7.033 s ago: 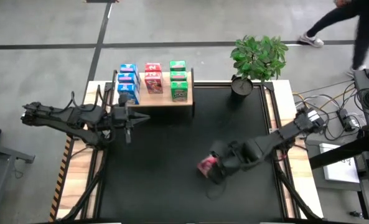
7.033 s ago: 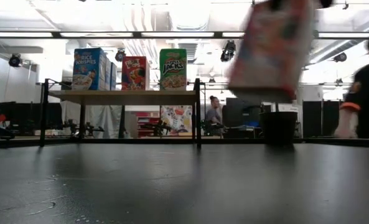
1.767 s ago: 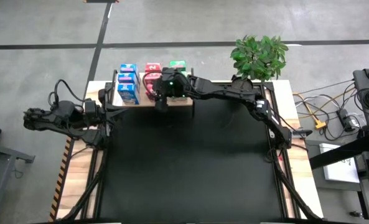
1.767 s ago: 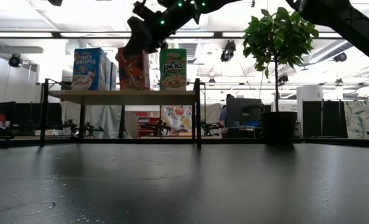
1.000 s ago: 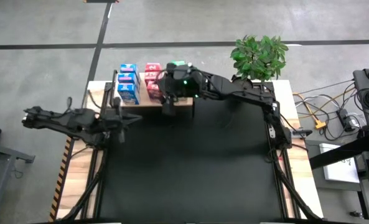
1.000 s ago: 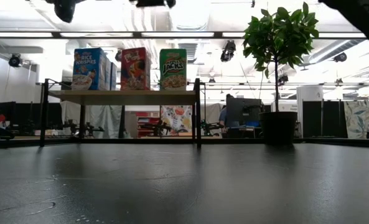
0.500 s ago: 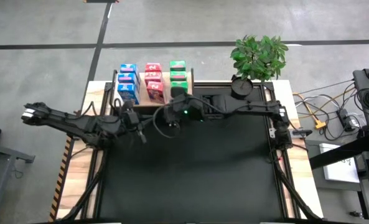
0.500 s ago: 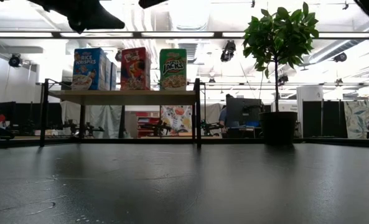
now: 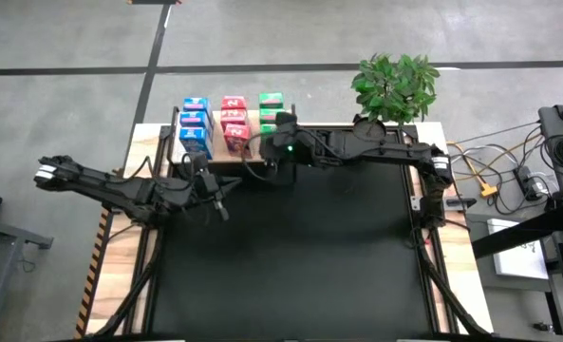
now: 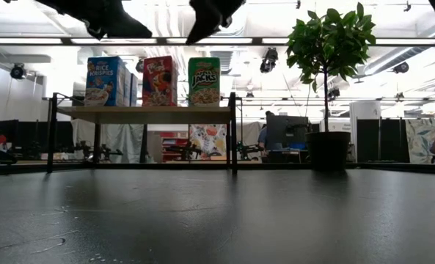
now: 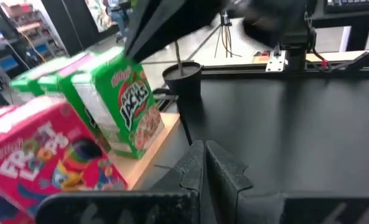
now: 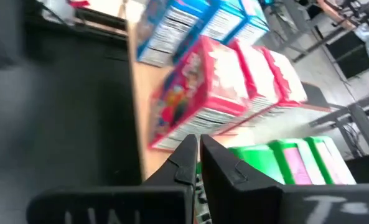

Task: Stack cereal on shelf
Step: Put the red cereal box on the shelf aligned with the other red cereal boxes

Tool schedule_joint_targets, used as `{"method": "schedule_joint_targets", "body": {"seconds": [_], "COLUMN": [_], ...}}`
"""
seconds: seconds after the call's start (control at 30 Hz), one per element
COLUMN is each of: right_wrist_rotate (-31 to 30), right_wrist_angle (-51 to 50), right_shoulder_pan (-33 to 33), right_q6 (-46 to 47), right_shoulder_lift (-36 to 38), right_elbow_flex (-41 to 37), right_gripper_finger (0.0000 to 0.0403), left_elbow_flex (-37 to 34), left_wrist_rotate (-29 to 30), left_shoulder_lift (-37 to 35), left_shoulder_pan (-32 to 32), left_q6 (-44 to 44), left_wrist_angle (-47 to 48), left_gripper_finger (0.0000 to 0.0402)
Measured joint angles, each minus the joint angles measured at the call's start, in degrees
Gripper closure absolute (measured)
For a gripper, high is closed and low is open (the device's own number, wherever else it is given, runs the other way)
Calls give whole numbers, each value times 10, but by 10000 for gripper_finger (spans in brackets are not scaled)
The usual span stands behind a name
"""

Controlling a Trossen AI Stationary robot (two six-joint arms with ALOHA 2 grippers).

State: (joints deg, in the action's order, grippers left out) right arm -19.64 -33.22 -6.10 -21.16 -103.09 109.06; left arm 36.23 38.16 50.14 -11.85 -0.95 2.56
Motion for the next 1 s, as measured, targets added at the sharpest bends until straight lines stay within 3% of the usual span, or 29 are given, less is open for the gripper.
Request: {"method": "schedule_joint_targets", "body": {"seconds": [0.17,0.3,0.4,0.5,0.63,0.77,1.0], "right_wrist_rotate": [1,2,3,5,28,31,31], "right_wrist_angle": [12,-9,-24,-40,-28,19,92], "right_shoulder_pan": [-22,-17,-3,13,32,51,62], "right_q6": [-25,-27,-12,12,51,74,77], "right_shoulder_lift": [-4,17,55,102,172,226,275], "right_elbow_flex": [-8,-11,-36,-81,-154,-225,-308], "right_gripper_finger": [394,394,394,394,394,394,394], "left_elbow_flex": [40,140,212,255,288,305,291], "left_wrist_rotate": [28,31,-1,-78,-170,-189,-193], "left_shoulder_lift": [26,38,54,73,106,131,140], "left_shoulder_pan": [13,53,113,185,274,319,321], "left_q6": [-76,-146,-155,-161,-166,-165,-142], "left_wrist_angle": [-18,87,186,237,256,266,264], "left_gripper_finger": [402,402,402,402,402,402,402]}}
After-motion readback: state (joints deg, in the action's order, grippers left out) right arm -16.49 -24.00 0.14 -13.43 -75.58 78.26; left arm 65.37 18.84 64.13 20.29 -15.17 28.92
